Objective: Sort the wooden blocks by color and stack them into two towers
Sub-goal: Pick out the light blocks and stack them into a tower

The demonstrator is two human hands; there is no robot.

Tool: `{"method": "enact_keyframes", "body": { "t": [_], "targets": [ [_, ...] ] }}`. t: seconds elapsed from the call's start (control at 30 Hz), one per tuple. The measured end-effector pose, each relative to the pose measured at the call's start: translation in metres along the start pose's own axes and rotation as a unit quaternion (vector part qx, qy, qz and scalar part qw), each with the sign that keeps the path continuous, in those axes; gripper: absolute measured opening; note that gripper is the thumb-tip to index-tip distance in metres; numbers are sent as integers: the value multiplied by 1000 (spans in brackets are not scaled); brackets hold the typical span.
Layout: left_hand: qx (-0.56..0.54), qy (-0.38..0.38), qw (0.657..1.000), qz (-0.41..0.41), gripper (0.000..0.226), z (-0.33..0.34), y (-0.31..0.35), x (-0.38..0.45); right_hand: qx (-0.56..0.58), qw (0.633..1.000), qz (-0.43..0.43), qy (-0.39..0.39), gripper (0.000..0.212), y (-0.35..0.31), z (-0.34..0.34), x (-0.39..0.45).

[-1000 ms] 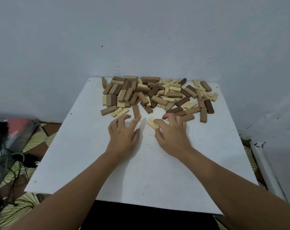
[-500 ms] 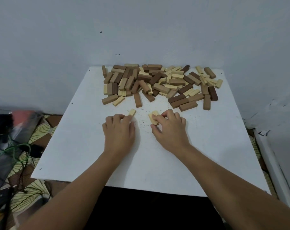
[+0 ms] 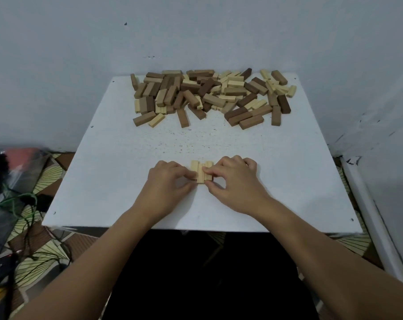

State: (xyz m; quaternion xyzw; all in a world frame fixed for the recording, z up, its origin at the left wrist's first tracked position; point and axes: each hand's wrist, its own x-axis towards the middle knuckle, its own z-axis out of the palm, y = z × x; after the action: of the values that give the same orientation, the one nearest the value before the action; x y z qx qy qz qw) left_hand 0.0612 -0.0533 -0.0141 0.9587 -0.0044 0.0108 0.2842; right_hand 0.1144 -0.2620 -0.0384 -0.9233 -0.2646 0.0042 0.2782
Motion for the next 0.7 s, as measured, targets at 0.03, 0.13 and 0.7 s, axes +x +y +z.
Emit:
{"method": "enact_keyframes", "body": {
  "t": [0.03, 0.13, 0.7],
  "targets": [
    [-9, -15, 1000, 4, 21, -4, 0, -4, 7, 1000, -5, -8, 33, 1, -3, -4],
    [-72, -53, 996, -12, 44, -19, 2, -6, 55, 997, 17, -42, 55, 4, -18, -7],
    [-114, -101, 987, -43, 61, -17, -9, 26, 32, 994, 50, -86, 62, 12, -25, 13]
  ]
}}
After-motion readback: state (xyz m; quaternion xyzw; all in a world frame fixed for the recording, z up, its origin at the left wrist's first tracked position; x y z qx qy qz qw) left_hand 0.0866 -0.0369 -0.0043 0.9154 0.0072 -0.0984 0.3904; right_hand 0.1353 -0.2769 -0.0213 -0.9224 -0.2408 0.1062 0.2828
